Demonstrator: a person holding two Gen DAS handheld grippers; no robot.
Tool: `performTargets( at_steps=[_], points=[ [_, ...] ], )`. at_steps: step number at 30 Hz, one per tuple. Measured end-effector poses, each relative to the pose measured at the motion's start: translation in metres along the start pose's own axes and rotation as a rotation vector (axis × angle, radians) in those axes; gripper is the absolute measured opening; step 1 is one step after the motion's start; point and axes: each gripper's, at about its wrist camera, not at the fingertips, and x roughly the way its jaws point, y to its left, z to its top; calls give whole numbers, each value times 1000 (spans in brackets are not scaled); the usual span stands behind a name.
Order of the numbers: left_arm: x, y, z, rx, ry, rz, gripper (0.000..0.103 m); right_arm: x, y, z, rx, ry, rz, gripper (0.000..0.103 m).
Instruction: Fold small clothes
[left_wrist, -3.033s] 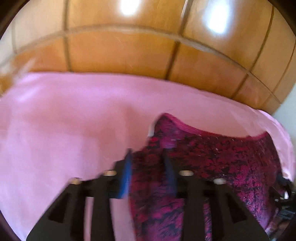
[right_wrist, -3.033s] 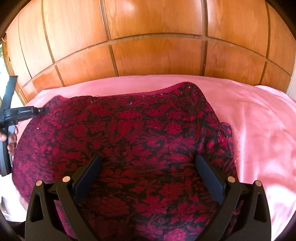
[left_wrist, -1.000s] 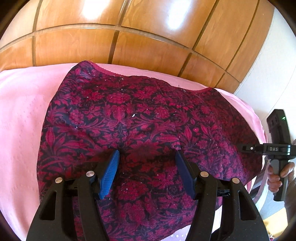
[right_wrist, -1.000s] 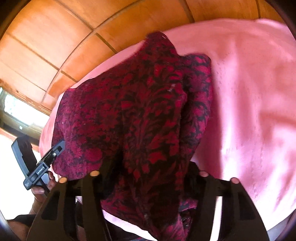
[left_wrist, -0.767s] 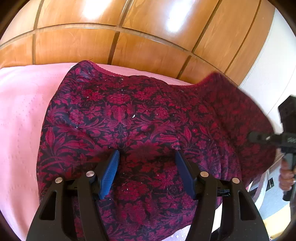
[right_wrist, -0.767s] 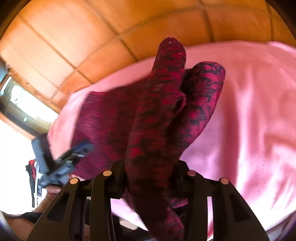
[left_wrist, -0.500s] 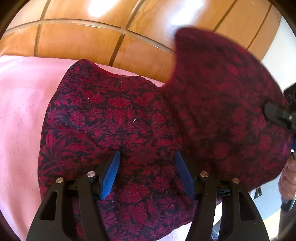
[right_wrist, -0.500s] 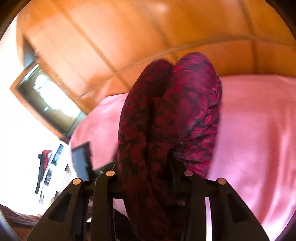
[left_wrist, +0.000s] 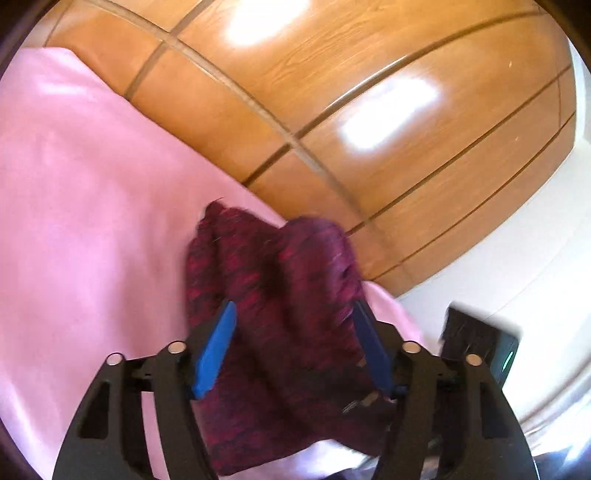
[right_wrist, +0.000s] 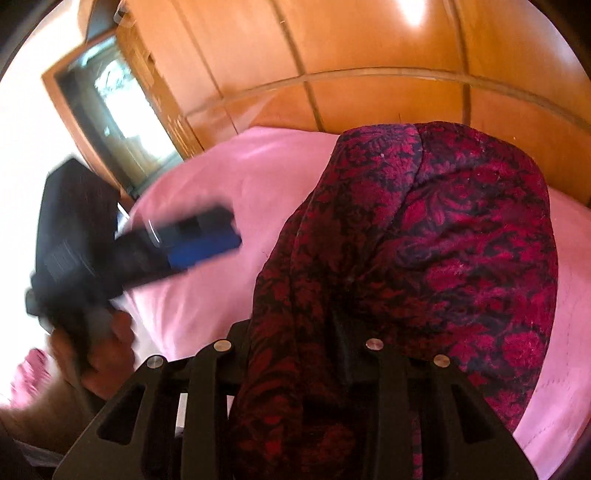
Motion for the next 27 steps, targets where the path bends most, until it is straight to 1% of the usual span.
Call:
performTargets(
  at_steps=[1,3,4,6,7,8,9,10,11,13,14,15,16,18,19,21,22,23,25,27],
  points=[
    [3,-3,2,13,4,-5,66,2,7,-5,-39,-9,-24,32],
    [22,-18,13,71,54,14,66,4,22,-14,-107,-33,-73,32],
    [36,-22,16,99,100,46,67,5,27,-17,-130,-44,-90,32],
    [59,-23,15,117,168,118,67,5,33,-22,-172,-77,-127,34],
    [70,-21,13,123,214,128,67,5,33,-24,-179,-88,-133,34],
    [76,-23,11,134,233,124,53,3,31,-27,-185,-93,-136,38],
    [79,-27,9,151,248,120,42,3,32,-28,-193,-97,-137,48],
    [81,-32,7,178,249,133,35,1,33,-30,-207,-107,-136,56],
    [79,-34,6,187,246,130,29,-1,37,-29,-218,-110,-119,68],
    [76,-38,7,202,236,139,27,-18,37,-30,-231,-117,-41,72],
    [74,-38,7,207,235,144,25,-31,32,-31,-220,-114,14,75],
    [72,-38,8,212,237,151,25,-40,27,-32,-205,-110,65,76],
    [70,-40,8,223,241,155,24,-55,19,-33,-174,-112,134,76],
    [71,-46,10,247,240,163,23,-85,-1,-37,-113,-151,190,76],
    [77,-48,13,258,239,168,23,-94,-11,-39,-88,-166,186,76],
    [82,-54,18,279,236,171,22,-105,-34,-47,-27,-185,141,75],
    [81,-57,19,288,234,173,22,-105,-46,-53,0,-181,87,73],
    [81,-62,22,301,232,180,21,-102,-55,-57,20,-164,51,67],
    [78,-65,25,315,228,190,20,-85,-65,-62,50,-117,12,58],
    [70,-66,27,322,220,211,20,-73,-67,-65,47,-114,6,58]
  ],
)
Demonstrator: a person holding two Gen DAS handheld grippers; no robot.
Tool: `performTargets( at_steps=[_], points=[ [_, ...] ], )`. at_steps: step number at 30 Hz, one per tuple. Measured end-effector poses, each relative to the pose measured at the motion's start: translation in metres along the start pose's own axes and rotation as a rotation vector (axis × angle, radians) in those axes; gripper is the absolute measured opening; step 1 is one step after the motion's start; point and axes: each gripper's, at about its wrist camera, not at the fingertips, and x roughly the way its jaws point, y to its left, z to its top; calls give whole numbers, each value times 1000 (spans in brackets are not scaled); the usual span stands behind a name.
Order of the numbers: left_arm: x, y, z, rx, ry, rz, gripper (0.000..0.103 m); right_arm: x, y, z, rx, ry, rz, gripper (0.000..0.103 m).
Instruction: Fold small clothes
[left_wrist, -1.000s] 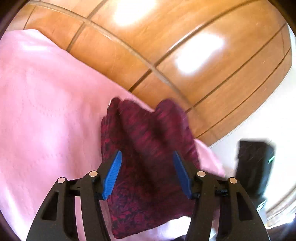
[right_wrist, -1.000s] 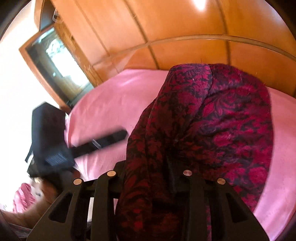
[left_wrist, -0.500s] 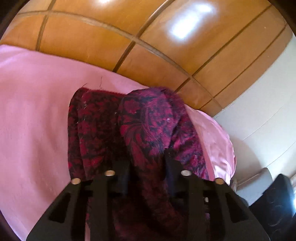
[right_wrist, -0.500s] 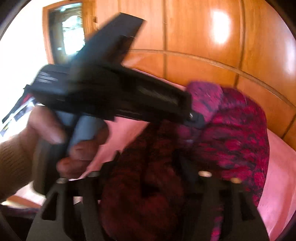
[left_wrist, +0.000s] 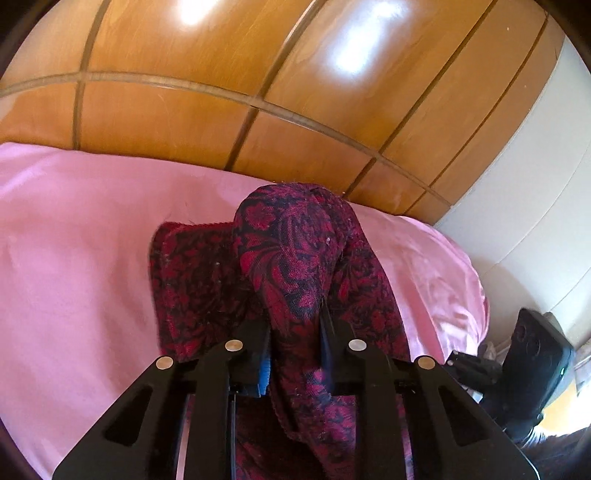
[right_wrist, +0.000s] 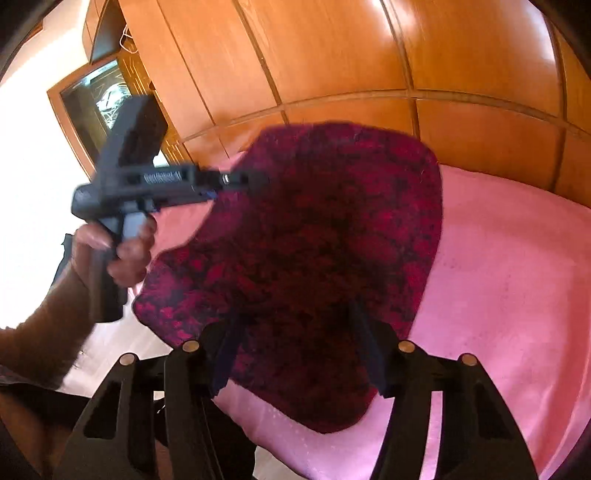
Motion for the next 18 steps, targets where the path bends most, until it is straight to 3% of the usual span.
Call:
performTargets(
  at_steps=[3,7,10,11,12,15,18],
  points=[
    [-8,15,-5,-30,-2,49,20,13,14,4,-61,-13,-21,65],
    [6,46,-35,-108,42,188,22,51,32,2,-150,18,-57,67],
    [8,50,-48,-151,1,223,36,70,44,-3,-249,19,-135,75],
    [8,46,-49,-147,-17,273,49,74,47,-6,-282,17,-151,82],
    [8,43,-50,-136,-29,313,52,74,51,-7,-296,19,-151,86],
    [9,31,-50,-93,-54,348,53,66,45,-1,-302,47,-92,90],
    [10,26,-50,-59,-65,373,53,36,15,17,-187,59,59,97]
  ],
)
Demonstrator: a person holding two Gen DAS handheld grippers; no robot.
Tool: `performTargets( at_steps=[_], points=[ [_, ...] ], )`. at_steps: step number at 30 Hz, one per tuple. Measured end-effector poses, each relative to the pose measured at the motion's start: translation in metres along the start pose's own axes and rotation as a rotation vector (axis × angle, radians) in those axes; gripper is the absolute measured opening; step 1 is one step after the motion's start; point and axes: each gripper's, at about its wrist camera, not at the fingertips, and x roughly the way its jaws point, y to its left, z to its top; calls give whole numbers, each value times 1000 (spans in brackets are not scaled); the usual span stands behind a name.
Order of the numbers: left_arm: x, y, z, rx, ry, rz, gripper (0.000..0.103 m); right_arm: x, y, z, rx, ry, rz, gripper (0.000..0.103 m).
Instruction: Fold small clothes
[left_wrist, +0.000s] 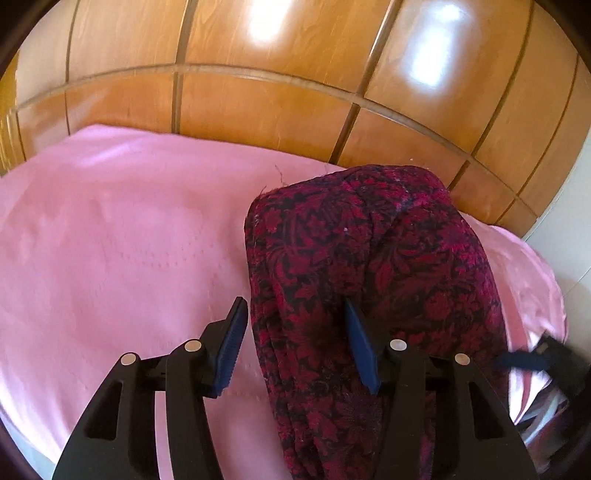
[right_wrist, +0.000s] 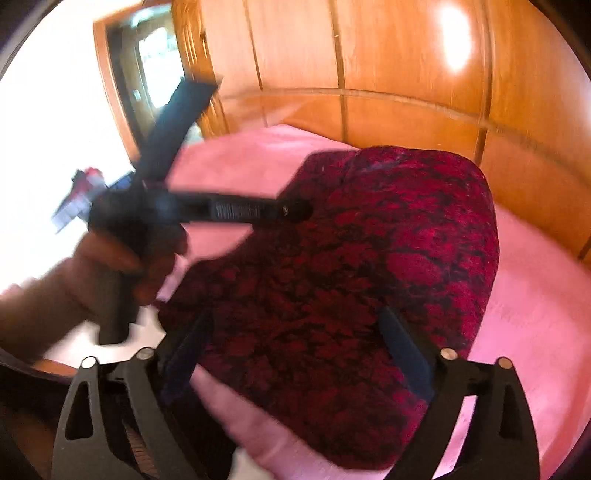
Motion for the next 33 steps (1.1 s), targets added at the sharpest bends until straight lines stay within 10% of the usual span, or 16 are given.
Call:
performTargets(
  at_steps=[8,18,33],
  points=[
    [-3,-4,-2,46,-23,37,53,-12,-82,61,345,-121,49,98],
    [2,-14,-4,85,-38,106,53,98,-116,94,320,133,-134,95],
    [-19,-20,-14,95,-74,151,53,1,-118,45,441,-112,-60,100]
  ],
)
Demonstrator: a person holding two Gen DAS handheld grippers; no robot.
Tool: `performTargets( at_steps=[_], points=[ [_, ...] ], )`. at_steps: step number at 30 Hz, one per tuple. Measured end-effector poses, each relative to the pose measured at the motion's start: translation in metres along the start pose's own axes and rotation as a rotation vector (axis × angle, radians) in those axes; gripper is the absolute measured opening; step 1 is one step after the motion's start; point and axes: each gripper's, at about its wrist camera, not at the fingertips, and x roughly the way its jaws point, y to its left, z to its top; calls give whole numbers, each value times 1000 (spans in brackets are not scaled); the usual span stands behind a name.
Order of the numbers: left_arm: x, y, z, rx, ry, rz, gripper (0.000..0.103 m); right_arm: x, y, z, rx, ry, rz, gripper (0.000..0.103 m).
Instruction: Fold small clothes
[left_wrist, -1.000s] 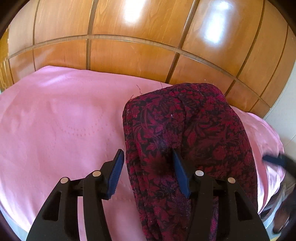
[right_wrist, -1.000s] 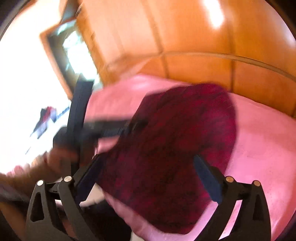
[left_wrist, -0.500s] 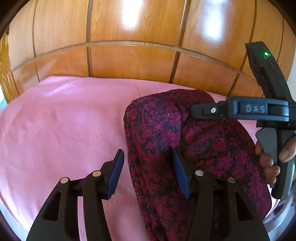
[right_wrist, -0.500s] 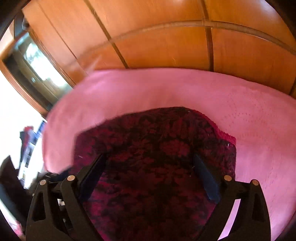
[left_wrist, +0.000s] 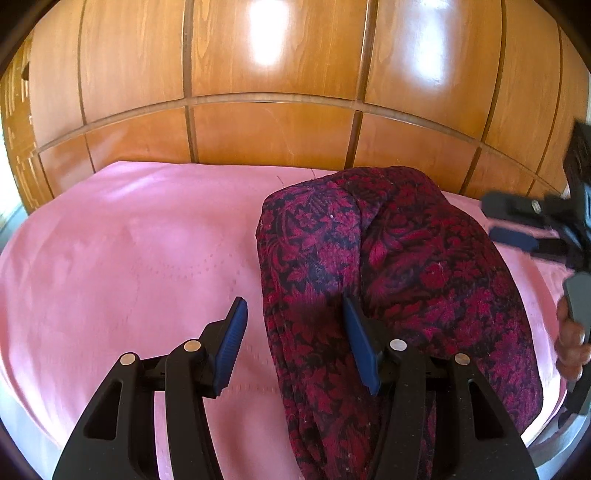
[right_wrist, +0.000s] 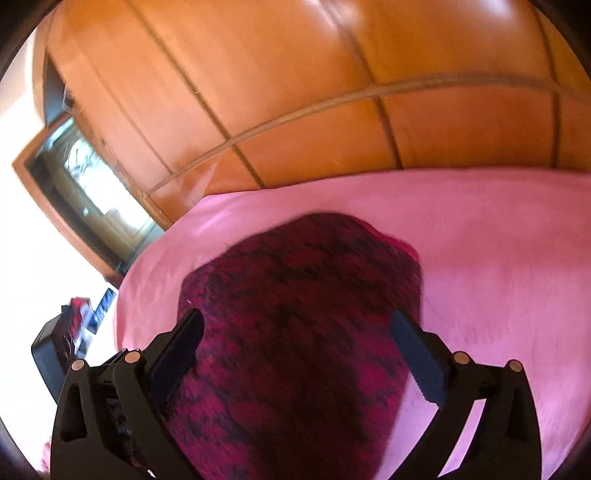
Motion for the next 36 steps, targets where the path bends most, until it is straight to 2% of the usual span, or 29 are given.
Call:
performTargets(
  at_steps=[6,14,20,25,32,35,36],
  points=[
    [-1,-3,-1,3,-5,8,53,-9,-29,-23,107,35,48,101],
    [2,4,0,-9,-3,26,66,6,-37,-42,130,85,122,101],
    [9,15,1,-36,12,-7,72,15,-42,-45,131,93,178,101],
    [19,31,-1,-83,33,-85,77,23,-50,-51,142,106,237,101],
    [38,60,-9,-201,71,-265,77,43,-49,-44,155,172,322,101],
    [51,79,-15,-321,108,-394,75,54,-40,-37,142,188,327,101],
    [56,85,-20,-375,118,-459,74,57,-39,-35,142,189,330,101]
  ],
)
